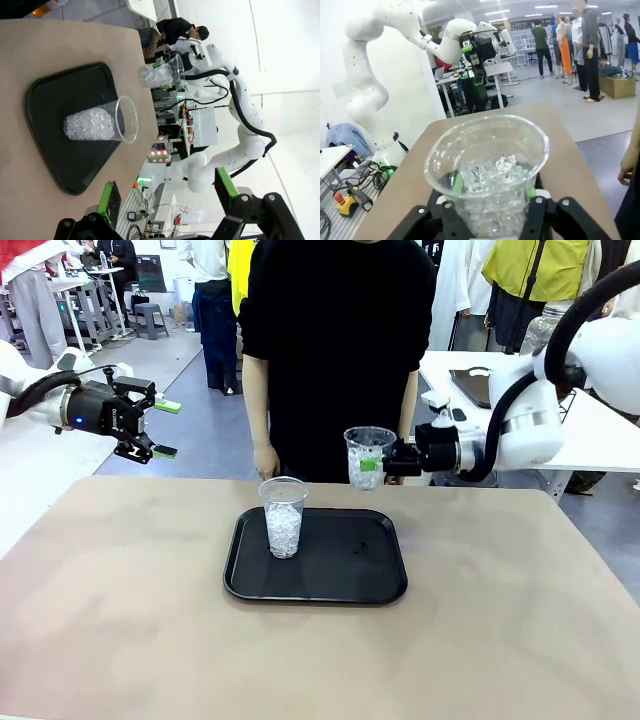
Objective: Pour the drink into the iced cup.
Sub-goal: Pick up the iced cup indicated by the human and present it to them.
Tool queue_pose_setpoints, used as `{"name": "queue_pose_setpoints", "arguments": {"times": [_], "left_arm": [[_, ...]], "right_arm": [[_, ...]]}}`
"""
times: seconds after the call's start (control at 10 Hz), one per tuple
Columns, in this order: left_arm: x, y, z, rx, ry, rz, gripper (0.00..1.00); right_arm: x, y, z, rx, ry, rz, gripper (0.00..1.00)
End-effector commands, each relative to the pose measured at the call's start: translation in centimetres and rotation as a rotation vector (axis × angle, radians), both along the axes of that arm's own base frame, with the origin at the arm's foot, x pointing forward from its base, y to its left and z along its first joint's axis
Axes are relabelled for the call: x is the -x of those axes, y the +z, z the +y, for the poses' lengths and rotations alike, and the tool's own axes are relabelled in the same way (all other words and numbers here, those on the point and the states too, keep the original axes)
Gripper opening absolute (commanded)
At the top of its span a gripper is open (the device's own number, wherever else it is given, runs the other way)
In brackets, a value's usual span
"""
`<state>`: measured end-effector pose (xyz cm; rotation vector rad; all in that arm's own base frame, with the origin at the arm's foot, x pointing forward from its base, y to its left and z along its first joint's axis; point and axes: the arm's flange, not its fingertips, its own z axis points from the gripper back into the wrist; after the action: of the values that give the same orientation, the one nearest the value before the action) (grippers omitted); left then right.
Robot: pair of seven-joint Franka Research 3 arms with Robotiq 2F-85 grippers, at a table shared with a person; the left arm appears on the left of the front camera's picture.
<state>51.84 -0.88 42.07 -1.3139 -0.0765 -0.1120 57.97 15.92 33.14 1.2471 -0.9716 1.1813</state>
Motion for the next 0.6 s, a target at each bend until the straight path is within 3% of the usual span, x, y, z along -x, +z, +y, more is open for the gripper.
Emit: {"name": "queue_pose_setpoints", "arguments": {"times": [0.0, 0.2, 0.5], "left_arm": [[0.0, 0.2, 0.0, -0.002, 0.005, 0.001, 1.00], [0.0, 0.2, 0.0, -0.002, 0.005, 0.001, 1.00], [0.0, 0.2, 0.0, -0.002, 0.005, 0.001, 1.00]], "right_arm": [[-1.3, 1.1, 0.2, 0.019, 0.003, 0.002, 0.54], [-0.9, 1.5, -1.2, -0.021, -0.012, -0.033, 0.54], [-1.0, 1.5, -0.1, 0.006, 0.002, -0.022, 0.54]]}}
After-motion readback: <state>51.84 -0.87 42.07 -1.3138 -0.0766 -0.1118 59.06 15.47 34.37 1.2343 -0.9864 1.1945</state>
